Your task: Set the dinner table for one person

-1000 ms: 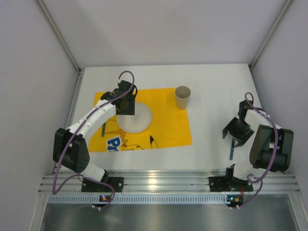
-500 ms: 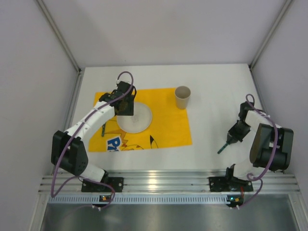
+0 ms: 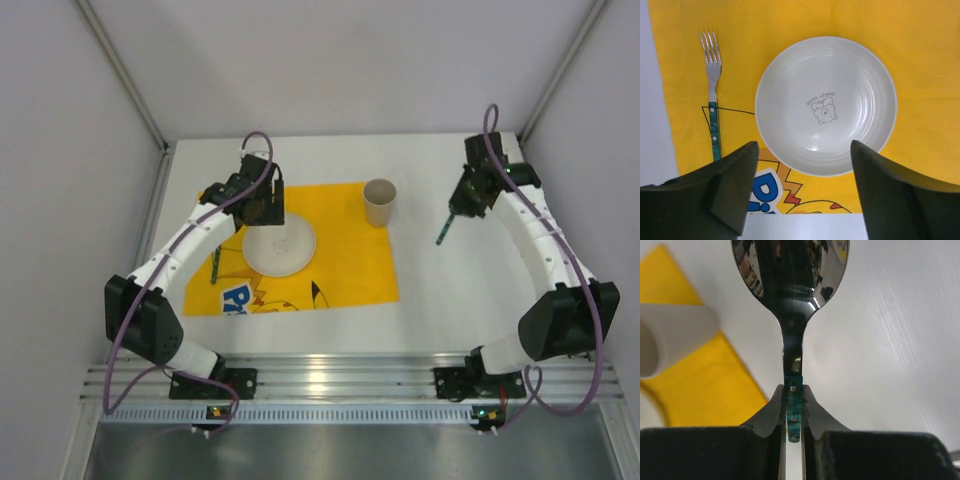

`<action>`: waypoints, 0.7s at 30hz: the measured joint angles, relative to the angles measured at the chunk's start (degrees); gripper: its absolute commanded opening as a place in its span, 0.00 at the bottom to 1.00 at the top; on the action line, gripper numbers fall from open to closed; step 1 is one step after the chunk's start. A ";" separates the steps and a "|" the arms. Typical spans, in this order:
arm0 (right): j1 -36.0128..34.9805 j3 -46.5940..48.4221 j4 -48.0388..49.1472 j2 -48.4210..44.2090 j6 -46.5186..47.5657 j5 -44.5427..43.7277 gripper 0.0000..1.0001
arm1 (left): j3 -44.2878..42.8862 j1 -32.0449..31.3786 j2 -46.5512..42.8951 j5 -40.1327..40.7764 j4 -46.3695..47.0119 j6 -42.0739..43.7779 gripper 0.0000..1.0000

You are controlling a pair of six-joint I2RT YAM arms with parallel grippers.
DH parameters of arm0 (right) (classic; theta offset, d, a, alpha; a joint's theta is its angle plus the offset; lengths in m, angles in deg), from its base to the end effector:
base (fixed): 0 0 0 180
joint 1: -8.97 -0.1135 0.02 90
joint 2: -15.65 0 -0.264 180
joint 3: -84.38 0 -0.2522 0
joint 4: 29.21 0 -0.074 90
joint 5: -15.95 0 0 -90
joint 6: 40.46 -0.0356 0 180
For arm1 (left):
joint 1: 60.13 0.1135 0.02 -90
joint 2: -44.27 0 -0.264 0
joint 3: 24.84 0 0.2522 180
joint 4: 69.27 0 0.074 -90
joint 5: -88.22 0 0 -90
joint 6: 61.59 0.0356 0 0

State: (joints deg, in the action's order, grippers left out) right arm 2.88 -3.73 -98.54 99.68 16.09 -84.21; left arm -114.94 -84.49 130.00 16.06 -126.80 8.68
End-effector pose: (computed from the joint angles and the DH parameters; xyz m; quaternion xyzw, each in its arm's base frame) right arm 0.2935 0.0250 0.3148 0.2495 0.9328 0.0023 0.2600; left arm 0.2928 -0.1206 0.3096 -0.0111 0.9385 0.0192 0.3446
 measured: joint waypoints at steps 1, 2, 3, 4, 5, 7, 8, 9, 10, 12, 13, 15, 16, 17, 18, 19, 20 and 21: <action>-3.28 4.39 0.13 0.00 0.15 -0.48 0.00 | -0.52 0.00 -0.02 -0.22 -0.07 -0.11 0.99; -5.99 7.82 0.11 0.02 0.37 -0.37 0.00 | -0.87 0.00 -0.22 -0.39 -0.07 0.04 0.99; -9.55 11.76 0.28 0.24 0.79 -0.02 0.00 | -1.05 0.00 -0.68 -0.59 -0.04 -0.52 0.99; -12.39 14.97 0.55 0.52 1.09 0.55 0.00 | -1.05 0.00 -1.27 -0.63 -0.07 -0.83 0.99; -15.41 18.08 0.66 1.11 1.55 1.31 0.00 | -1.05 0.00 -2.25 -0.66 -0.15 -0.96 0.99; -20.96 23.39 1.57 3.23 2.58 3.21 0.00 | -1.05 0.00 -4.48 -0.48 -0.31 -1.14 0.99; -23.45 25.46 2.23 4.61 2.99 4.35 0.00 | -1.07 0.00 -5.92 -0.33 -0.33 -1.16 0.99; -26.12 27.52 2.91 6.71 3.45 5.73 0.00 | -1.11 0.00 -7.54 -0.13 -0.46 -1.18 0.99; -27.85 28.70 3.43 8.46 3.78 6.75 0.00 | -1.27 0.00 -9.01 0.15 -0.63 -1.22 0.99; -30.10 29.51 4.52 11.98 3.87 9.57 0.00 | -1.73 0.00 -11.65 1.01 -1.27 -1.42 0.99; -30.93 29.46 5.01 14.23 3.80 12.17 0.00 | -1.97 0.00 -12.87 1.38 -1.62 -1.55 0.99; -31.34 28.35 6.51 17.62 3.58 15.87 0.00 | -2.38 0.00 -15.17 2.36 -2.71 -1.79 0.99; -31.43 27.82 6.75 19.04 3.54 16.94 0.00 | -2.38 0.00 -16.28 2.82 -3.48 -1.92 0.99; -31.65 27.15 6.99 20.50 3.43 17.81 0.00 | -2.38 0.00 -17.27 3.19 -4.37 -2.14 0.99; -31.67 26.45 7.10 21.90 3.41 18.49 0.00 | -2.38 0.00 -18.34 3.72 -5.42 -2.40 0.99; -31.67 25.83 7.21 23.30 3.41 19.17 0.00 | -2.38 0.00 -19.58 4.20 -6.56 -2.69 0.99; -31.74 25.33 7.43 24.37 3.43 19.63 0.00 | -2.38 0.00 -20.65 4.55 -7.65 -2.86 0.99; -31.78 25.00 7.52 25.70 3.39 20.15 0.00 | -2.38 0.00 -21.75 4.92 -8.66 -3.02 0.99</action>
State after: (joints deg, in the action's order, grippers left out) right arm -28.90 21.27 -91.02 125.38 19.48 -64.05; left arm -117.32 -84.49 108.25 20.98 -135.45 5.67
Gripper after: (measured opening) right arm 0.077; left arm 0.987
